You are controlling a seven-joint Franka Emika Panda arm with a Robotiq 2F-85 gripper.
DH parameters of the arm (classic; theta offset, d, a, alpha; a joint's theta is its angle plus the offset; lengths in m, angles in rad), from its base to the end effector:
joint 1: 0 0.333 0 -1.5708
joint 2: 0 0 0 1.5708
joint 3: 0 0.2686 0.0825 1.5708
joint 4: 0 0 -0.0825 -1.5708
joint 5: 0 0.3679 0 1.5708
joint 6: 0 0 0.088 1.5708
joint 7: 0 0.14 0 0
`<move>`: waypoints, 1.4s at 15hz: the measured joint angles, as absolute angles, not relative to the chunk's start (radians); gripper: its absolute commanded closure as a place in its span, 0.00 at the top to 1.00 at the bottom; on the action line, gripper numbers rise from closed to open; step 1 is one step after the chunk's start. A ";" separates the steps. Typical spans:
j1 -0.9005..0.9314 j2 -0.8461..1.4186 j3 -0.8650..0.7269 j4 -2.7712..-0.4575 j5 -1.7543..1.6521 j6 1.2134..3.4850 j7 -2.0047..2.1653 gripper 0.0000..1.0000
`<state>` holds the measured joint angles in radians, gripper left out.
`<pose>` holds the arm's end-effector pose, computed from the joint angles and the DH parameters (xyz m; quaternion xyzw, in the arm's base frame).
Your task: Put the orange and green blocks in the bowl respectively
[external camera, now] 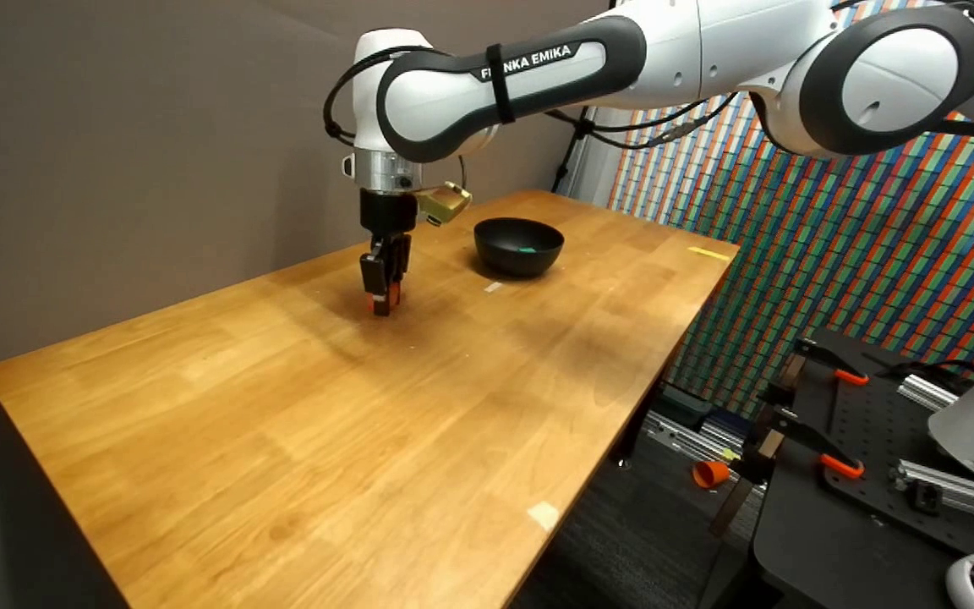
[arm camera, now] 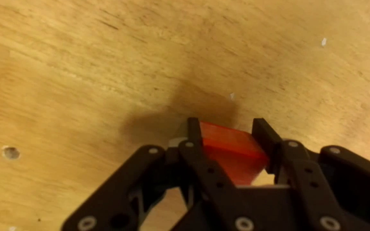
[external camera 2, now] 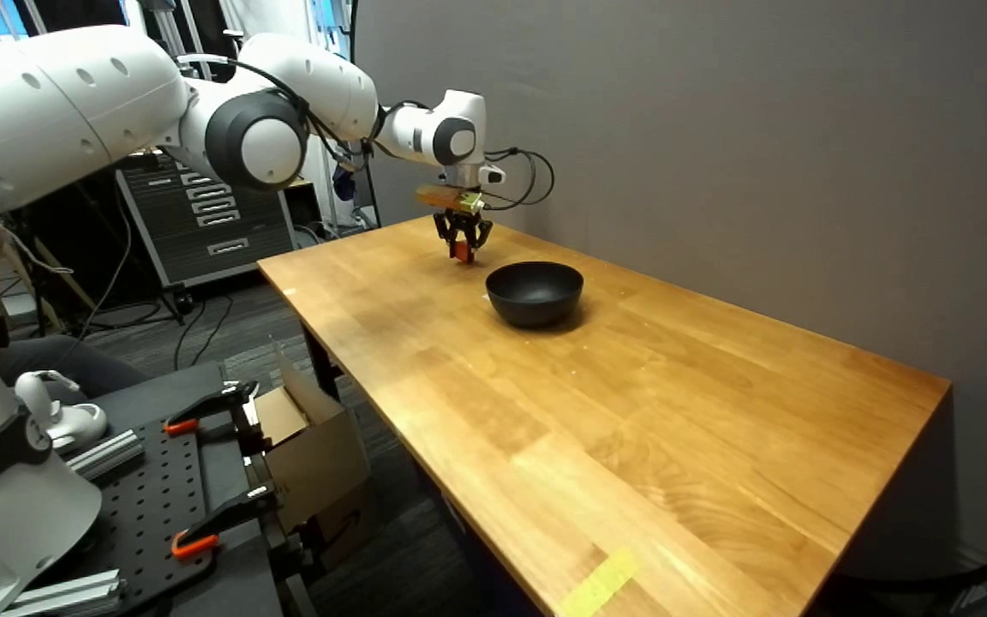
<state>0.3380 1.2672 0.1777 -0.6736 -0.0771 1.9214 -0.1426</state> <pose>0.6746 0.3054 0.1419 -0.9596 -0.2772 0.0122 0.0475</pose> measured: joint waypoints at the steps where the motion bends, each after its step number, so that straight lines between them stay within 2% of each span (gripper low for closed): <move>1: 0.343 1.264 0.163 -0.667 -0.094 1.927 -0.122 0.19; 9: 0.354 1.119 -0.039 -0.670 -0.244 1.854 0.101 0.19; 15: 0.331 0.984 -0.145 -0.854 -0.254 1.702 0.262 0.20; 16: 0.327 0.963 -0.161 -0.900 -0.254 1.691 0.293 0.69; 17: 0.324 0.942 -0.174 -0.946 -0.254 1.676 0.322 0.70; 18: 0.320 0.921 -0.185 -0.993 -0.254 1.658 0.351 0.76; 21: 0.307 0.853 -0.189 -1.131 -0.236 1.581 0.416 1.00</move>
<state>0.3072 0.8529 -0.1892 -1.1312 -0.2364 1.5806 0.4159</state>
